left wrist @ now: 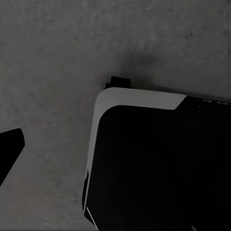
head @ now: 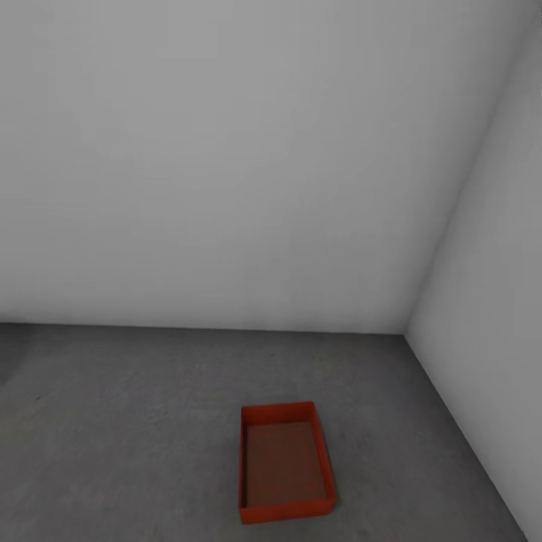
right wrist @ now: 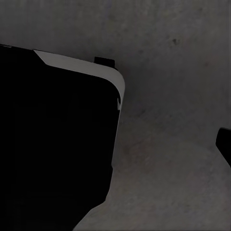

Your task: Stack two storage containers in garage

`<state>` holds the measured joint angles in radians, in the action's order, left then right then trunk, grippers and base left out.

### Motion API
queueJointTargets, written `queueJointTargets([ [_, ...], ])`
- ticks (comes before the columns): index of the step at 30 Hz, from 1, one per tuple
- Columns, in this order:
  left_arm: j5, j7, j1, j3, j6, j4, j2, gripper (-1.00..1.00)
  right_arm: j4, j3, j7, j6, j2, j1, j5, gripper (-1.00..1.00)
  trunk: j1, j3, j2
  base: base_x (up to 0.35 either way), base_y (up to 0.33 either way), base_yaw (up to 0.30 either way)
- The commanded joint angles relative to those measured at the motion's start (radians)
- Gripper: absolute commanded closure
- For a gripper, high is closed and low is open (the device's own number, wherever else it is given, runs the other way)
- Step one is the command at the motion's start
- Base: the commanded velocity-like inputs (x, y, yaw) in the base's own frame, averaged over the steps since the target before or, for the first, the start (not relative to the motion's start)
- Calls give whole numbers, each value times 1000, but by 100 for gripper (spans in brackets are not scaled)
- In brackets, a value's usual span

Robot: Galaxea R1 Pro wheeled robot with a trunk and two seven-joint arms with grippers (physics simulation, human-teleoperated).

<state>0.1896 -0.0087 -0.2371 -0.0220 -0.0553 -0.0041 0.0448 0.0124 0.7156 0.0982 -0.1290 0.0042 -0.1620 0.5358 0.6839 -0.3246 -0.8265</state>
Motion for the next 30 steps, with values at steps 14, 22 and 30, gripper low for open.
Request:
queueJointTargets([
  [14, 10, -1, -1, -3, -2, 1, -2, -100, 1, 8, 1, -4, -1, -1, 11, -100, 0, 21, -1, 0, 0, 0],
  [22, 10, -1, -1, -3, -1, 1, -2, -100, 1, 8, 1, -4, -4, -1, 15, -100, 0, 29, -1, 0, 0, -3],
  [30, 10, -1, -1, -3, -1, 1, -2, -100, 1, 8, 1, -4, -6, -1, 16, -100, 0, 30, -1, 0, 0, 0],
])
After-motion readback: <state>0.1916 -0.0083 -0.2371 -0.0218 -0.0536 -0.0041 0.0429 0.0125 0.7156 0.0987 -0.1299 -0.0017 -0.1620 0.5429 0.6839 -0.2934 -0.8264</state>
